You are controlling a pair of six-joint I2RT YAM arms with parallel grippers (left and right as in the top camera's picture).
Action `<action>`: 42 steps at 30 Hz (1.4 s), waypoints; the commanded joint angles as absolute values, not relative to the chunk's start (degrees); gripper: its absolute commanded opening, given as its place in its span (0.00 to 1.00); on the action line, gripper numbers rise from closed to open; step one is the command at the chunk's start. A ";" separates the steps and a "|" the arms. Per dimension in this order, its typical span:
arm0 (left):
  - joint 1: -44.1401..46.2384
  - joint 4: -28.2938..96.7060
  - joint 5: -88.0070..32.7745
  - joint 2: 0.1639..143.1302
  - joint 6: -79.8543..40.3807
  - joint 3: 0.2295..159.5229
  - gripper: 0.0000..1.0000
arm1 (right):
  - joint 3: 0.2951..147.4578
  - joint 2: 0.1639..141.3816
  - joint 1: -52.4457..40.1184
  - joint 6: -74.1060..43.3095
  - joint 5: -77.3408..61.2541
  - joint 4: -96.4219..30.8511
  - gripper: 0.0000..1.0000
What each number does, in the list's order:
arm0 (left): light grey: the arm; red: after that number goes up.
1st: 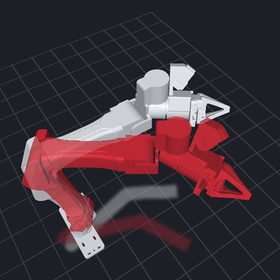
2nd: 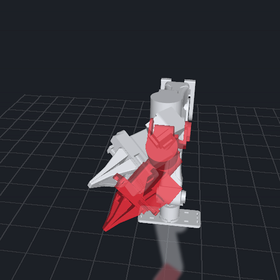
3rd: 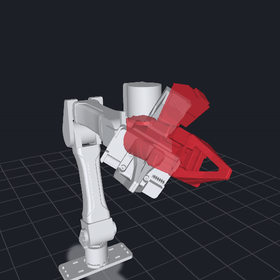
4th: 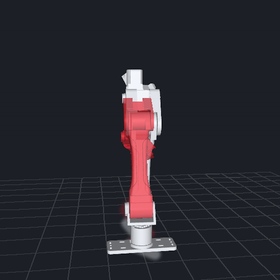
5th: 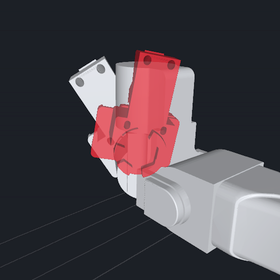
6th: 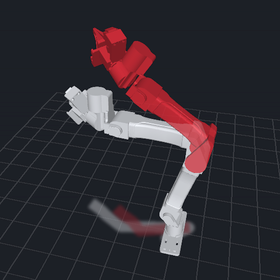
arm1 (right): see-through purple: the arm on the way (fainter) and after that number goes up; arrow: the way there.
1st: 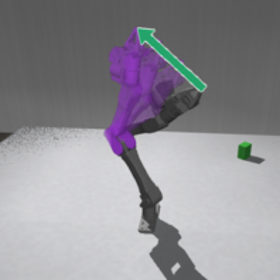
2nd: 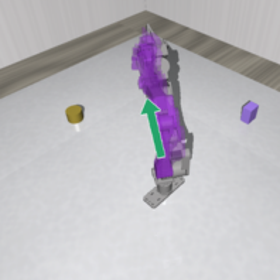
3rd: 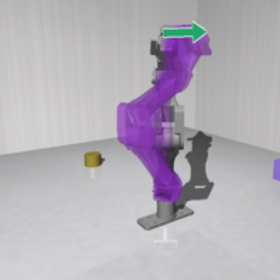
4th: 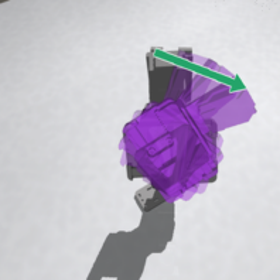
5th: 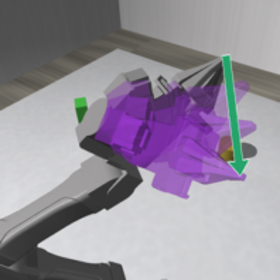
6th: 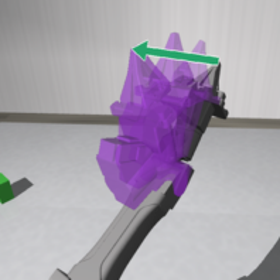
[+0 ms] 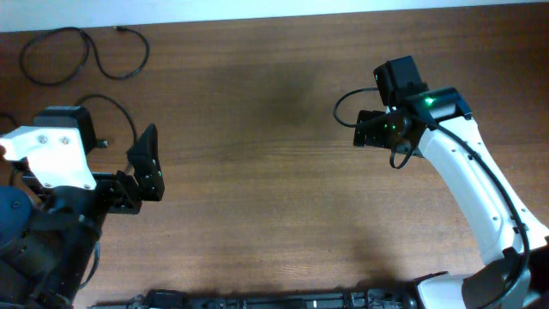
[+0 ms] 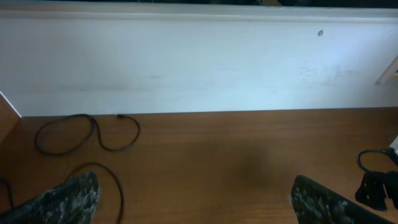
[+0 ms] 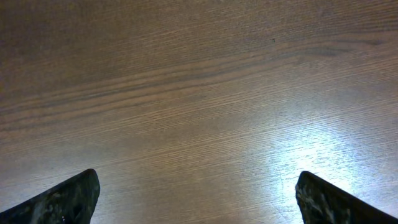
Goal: Untangle cables
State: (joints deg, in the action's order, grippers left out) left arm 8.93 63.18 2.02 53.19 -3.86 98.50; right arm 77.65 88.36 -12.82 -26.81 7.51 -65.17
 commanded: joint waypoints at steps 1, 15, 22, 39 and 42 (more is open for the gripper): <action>8.73 64.12 2.98 53.12 -2.94 98.63 0.99 | 77.67 88.58 -12.73 -26.85 8.21 -65.17 0.98; 8.73 94.83 2.98 53.12 -2.94 98.63 0.99 | 77.67 80.16 -12.73 -26.85 8.21 -65.17 0.98; 8.73 96.71 2.98 53.01 -2.96 98.41 0.99 | 77.67 67.22 -12.67 -26.85 8.21 -65.17 0.98; 8.73 96.71 2.98 52.99 -2.94 98.41 0.99 | 66.94 38.24 3.22 -26.83 10.52 -66.61 0.98; 8.73 96.71 3.01 53.01 -2.96 98.41 0.99 | 59.79 34.33 4.25 -26.81 10.55 -64.07 0.98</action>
